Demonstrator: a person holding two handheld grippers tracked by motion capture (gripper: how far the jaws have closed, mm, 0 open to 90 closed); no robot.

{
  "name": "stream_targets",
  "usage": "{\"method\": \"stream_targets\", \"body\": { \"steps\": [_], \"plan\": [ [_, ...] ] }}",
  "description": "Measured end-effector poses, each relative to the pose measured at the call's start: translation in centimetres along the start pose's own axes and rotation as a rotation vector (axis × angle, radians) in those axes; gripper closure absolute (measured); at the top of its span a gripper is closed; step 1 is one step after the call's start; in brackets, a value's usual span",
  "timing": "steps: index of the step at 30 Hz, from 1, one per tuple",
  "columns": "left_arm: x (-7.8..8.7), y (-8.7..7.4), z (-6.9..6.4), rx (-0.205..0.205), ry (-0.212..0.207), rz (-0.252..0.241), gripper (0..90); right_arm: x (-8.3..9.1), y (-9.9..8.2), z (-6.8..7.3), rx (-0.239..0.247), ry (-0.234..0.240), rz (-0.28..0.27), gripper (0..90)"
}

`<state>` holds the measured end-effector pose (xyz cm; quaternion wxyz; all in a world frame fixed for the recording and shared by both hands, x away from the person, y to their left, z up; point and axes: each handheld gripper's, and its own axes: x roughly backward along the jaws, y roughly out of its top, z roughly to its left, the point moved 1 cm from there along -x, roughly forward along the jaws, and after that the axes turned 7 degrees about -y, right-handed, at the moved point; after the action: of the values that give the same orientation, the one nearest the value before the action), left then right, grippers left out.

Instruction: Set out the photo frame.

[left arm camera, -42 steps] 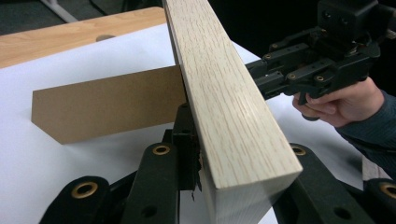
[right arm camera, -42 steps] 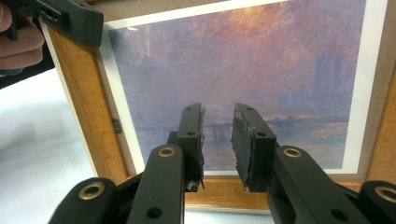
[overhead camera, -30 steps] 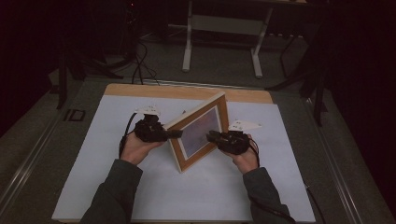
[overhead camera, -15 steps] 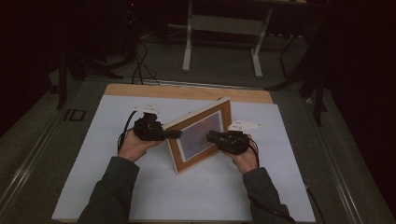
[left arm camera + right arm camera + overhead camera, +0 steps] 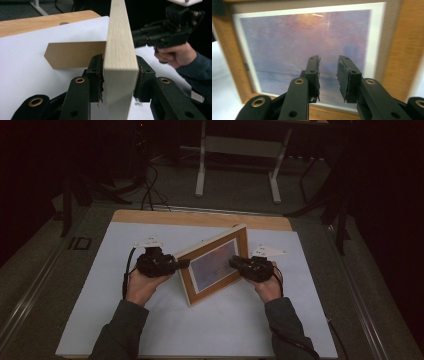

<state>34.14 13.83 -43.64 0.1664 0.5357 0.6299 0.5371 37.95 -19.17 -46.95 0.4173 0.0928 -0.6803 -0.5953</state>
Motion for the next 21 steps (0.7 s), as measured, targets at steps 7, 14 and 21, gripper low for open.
{"method": "stream_targets", "body": {
  "steps": [7, 14, 21],
  "plan": [
    [-0.2, -1.5, -0.9, 0.038, 0.055, 0.007, 66.8, 0.1, 0.3, -1.3, -0.022, -0.042, 0.006, 69.8],
    [-1.0, -3.1, -1.6, 0.061, 0.116, 0.023, 67.5, 0.3, 0.4, -2.2, -0.02, -0.086, 0.009, 69.8],
    [-1.5, -4.2, -1.9, 0.078, 0.156, 0.017, 71.0, 0.6, 0.4, -2.7, -0.023, -0.108, 0.007, 70.1]
  ]
}}
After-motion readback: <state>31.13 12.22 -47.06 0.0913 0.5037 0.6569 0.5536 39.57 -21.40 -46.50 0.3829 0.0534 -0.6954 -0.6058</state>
